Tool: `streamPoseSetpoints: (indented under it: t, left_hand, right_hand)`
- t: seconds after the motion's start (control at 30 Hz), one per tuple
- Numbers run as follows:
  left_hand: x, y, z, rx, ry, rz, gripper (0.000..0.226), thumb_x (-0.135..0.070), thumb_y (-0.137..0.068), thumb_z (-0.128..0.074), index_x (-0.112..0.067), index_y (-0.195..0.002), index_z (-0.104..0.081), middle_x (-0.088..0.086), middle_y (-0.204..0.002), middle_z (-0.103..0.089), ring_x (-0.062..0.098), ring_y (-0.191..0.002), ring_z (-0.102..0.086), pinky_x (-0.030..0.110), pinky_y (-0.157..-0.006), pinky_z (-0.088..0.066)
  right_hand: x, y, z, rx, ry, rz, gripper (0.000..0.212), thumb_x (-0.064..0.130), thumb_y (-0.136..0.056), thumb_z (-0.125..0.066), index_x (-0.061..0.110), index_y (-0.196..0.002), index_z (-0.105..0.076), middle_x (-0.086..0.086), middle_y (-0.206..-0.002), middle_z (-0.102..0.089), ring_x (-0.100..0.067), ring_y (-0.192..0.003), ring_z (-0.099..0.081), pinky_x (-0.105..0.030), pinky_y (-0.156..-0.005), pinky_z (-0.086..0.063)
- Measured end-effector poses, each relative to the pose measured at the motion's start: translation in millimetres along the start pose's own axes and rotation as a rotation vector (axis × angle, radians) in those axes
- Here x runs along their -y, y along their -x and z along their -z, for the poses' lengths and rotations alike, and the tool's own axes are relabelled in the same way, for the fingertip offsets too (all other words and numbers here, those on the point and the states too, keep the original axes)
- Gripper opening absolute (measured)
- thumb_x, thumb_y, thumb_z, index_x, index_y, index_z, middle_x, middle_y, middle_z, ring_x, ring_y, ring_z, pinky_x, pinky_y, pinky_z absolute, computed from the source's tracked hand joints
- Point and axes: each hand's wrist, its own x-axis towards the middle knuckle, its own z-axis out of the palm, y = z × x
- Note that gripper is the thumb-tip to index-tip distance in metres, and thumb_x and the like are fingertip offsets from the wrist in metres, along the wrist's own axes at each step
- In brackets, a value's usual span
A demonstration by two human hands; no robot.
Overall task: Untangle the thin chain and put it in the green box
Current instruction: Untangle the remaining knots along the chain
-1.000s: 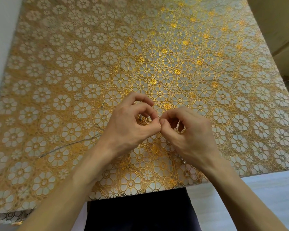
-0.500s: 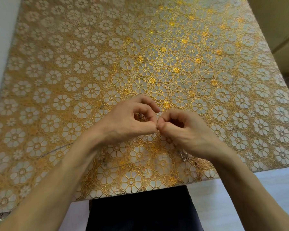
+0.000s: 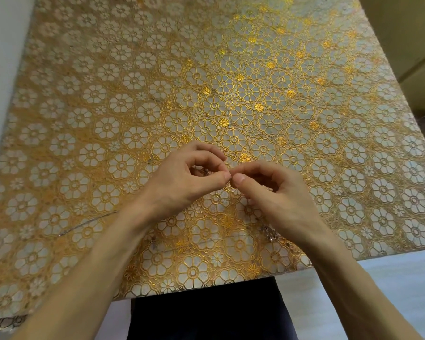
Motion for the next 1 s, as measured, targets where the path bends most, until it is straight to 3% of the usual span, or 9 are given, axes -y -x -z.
streamPoseSetpoints:
  t: [0.1, 0.17, 0.27, 0.4, 0.47, 0.6, 0.77, 0.9, 1.0]
  left_hand:
    - [1, 0, -1, -0.025, -0.012, -0.012, 0.007, -0.031, -0.079, -0.081, -0.028, -0.075, -0.075, -0.017, -0.111, -0.062, 0.0, -0.067, -0.056, 0.015, -0.066, -0.049]
    - [2, 0, -2, -0.046, -0.03, -0.014, 0.008, -0.037, -0.075, -0.076, -0.03, -0.076, -0.075, -0.019, -0.11, -0.061, 0.006, -0.066, -0.055, 0.019, -0.066, -0.05]
    - [1, 2, -4, -0.047, -0.109, -0.057, 0.009, -0.028, -0.079, -0.081, -0.03, -0.074, -0.074, -0.017, -0.11, -0.061, -0.003, -0.065, -0.056, 0.016, -0.064, -0.049]
    - [2, 2, -6, -0.032, -0.255, -0.104, 0.01, -0.031, -0.077, -0.079, -0.035, -0.073, -0.071, -0.018, -0.11, -0.059, -0.005, -0.09, -0.059, 0.009, -0.07, -0.042]
    - [2, 1, -5, -0.018, -0.263, -0.105, 0.01, -0.032, -0.076, -0.078, -0.037, -0.072, -0.07, -0.02, -0.109, -0.059, -0.005, -0.093, -0.057, 0.009, -0.071, -0.041]
    - [-2, 0, -6, 0.02, -0.302, -0.087, 0.012, -0.029, -0.075, -0.077, -0.035, -0.07, -0.068, -0.023, -0.109, -0.059, -0.013, -0.084, -0.054, 0.007, -0.071, -0.037]
    - [-3, -2, -3, 0.074, -0.299, -0.052, 0.008, -0.037, -0.069, -0.073, -0.031, -0.068, -0.068, -0.027, -0.11, -0.057, -0.007, -0.099, -0.055, 0.013, -0.078, -0.037]
    - [-7, -3, 2, 0.238, -0.291, 0.002, 0.024, -0.051, -0.058, -0.061, -0.03, -0.067, -0.068, -0.028, -0.113, -0.057, -0.007, -0.105, -0.056, 0.022, -0.086, -0.043]
    - [-10, -4, 6, 0.321, -0.304, 0.039, 0.021, -0.045, -0.06, -0.064, -0.027, -0.069, -0.069, -0.028, -0.114, -0.057, -0.008, -0.103, -0.056, 0.024, -0.085, -0.045]
  right_hand:
    - [-1, -2, 1, -0.03, 0.091, 0.03, 0.004, 0.025, -0.091, -0.073, 0.025, -0.089, -0.076, 0.006, -0.081, -0.073, -0.014, -0.074, -0.065, -0.029, -0.067, -0.052]
    - [-1, -3, 2, -0.028, 0.138, 0.041, 0.005, 0.025, -0.091, -0.073, 0.025, -0.086, -0.074, 0.006, -0.079, -0.072, -0.011, -0.07, -0.063, -0.027, -0.064, -0.049]
    - [-1, -5, 3, -0.006, 0.235, 0.063, 0.007, 0.023, -0.089, -0.073, 0.024, -0.083, -0.073, 0.009, -0.074, -0.068, -0.008, -0.064, -0.06, -0.025, -0.059, -0.048]
    - [1, -6, 5, 0.03, 0.26, 0.049, 0.008, 0.02, -0.083, -0.073, 0.021, -0.075, -0.071, 0.006, -0.067, -0.065, -0.004, -0.057, -0.055, -0.019, -0.054, -0.044]
    - [2, -7, 6, 0.053, 0.229, 0.015, 0.008, 0.019, -0.082, -0.073, 0.019, -0.075, -0.071, 0.004, -0.064, -0.064, -0.002, -0.054, -0.051, -0.018, -0.053, -0.041]
    - [1, -8, 8, 0.083, 0.136, -0.043, 0.008, 0.016, -0.083, -0.073, 0.017, -0.075, -0.073, 0.008, -0.06, -0.059, -0.005, -0.056, -0.05, -0.019, -0.054, -0.039]
    - [1, -5, 5, 0.078, 0.102, -0.017, 0.009, 0.012, -0.082, -0.073, 0.015, -0.074, -0.073, 0.005, -0.059, -0.06, -0.004, -0.055, -0.049, -0.017, -0.052, -0.038]
    - [5, -6, 12, 0.235, 0.129, -0.02, 0.009, 0.01, -0.081, -0.074, 0.016, -0.075, -0.076, -0.005, -0.07, -0.069, -0.006, -0.063, -0.057, -0.018, -0.059, -0.043]
    - [8, -10, 17, 0.298, 0.144, -0.05, 0.01, 0.008, -0.08, -0.076, 0.016, -0.075, -0.078, -0.003, -0.073, -0.072, -0.008, -0.066, -0.058, -0.021, -0.061, -0.045]
